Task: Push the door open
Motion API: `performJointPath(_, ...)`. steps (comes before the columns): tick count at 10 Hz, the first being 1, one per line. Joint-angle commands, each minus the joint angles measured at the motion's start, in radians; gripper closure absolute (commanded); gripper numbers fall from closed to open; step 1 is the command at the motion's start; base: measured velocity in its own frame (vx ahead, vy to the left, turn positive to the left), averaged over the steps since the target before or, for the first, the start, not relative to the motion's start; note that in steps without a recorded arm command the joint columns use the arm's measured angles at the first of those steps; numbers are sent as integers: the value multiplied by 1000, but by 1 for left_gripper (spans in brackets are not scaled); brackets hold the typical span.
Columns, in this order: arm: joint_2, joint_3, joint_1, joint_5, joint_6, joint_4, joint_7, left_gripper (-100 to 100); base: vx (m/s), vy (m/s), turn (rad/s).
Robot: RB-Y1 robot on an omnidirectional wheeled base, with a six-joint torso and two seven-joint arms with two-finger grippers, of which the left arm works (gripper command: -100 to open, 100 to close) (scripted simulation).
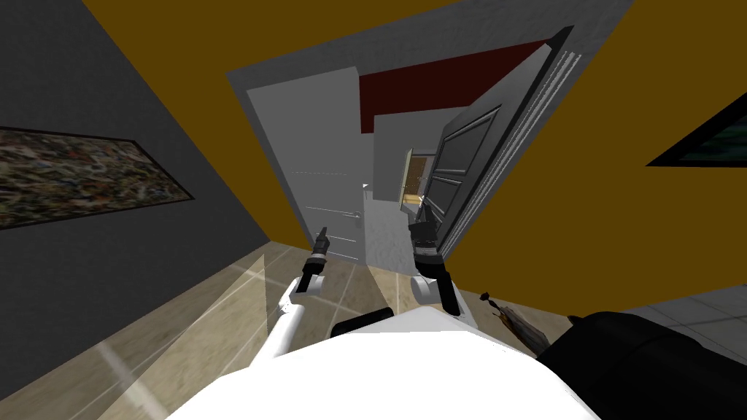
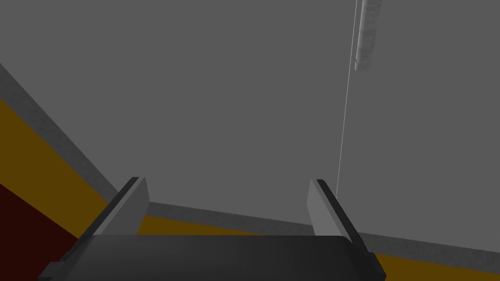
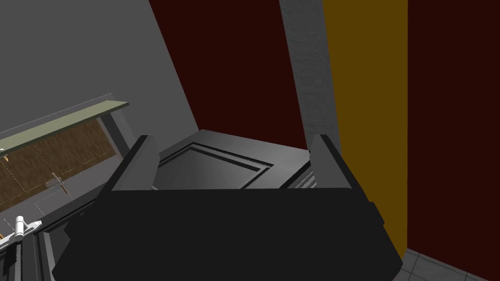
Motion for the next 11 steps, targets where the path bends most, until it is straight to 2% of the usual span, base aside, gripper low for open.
performJointPath(1,-4,1,-38,-2,-4,50,6,-100,42,35,-47)
performJointPath(2,-4,1,-38,-2,-4,69,6,-100,35,38,-35)
performJointPath(3,-6,1,-67,-5,-2,107,13,-100,51,49,-61)
performJointPath(4,-6,1,-67,-5,-2,115,13,-100,42,40,-29)
performJointPath(7,-17,-2,-147,-12,4,226,32,-100,65,60,-71)
performJointPath(8,-17,-2,-147,-12,4,245,32,-100,50,61,-22)
performJointPath(10,-26,-3,-196,-16,8,320,44,-100,49,53,-54)
performJointPath(11,-26,-3,-196,-16,8,325,44,-100,49,43,-32)
